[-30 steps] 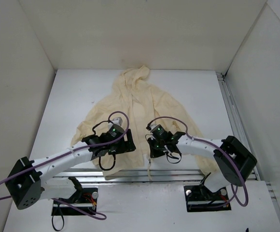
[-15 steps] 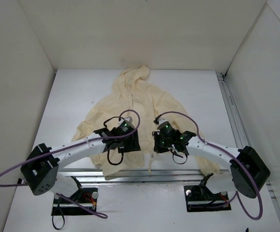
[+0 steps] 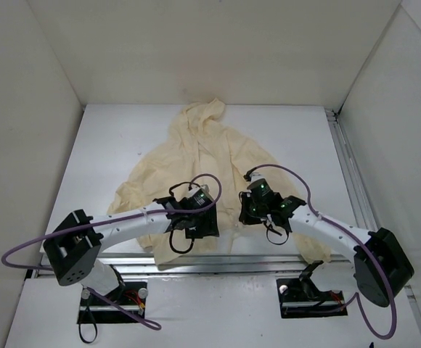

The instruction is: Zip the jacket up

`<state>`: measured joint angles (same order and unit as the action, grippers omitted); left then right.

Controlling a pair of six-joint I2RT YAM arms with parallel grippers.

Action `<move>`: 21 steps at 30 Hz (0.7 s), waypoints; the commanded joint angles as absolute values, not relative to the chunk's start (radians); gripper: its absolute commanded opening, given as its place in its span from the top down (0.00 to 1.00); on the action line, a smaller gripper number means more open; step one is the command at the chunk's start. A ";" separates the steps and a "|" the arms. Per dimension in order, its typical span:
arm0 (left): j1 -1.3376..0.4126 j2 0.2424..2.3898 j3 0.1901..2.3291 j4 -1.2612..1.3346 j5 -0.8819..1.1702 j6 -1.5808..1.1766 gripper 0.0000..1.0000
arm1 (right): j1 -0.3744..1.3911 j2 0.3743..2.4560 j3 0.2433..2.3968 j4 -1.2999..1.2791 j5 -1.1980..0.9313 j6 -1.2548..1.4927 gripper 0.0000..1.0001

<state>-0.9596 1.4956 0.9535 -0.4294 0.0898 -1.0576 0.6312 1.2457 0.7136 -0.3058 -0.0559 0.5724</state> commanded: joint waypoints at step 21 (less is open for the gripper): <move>-1.052 1.568 0.997 -0.555 0.006 -1.209 0.59 | 0.583 1.169 0.680 -0.281 -0.089 0.542 1.00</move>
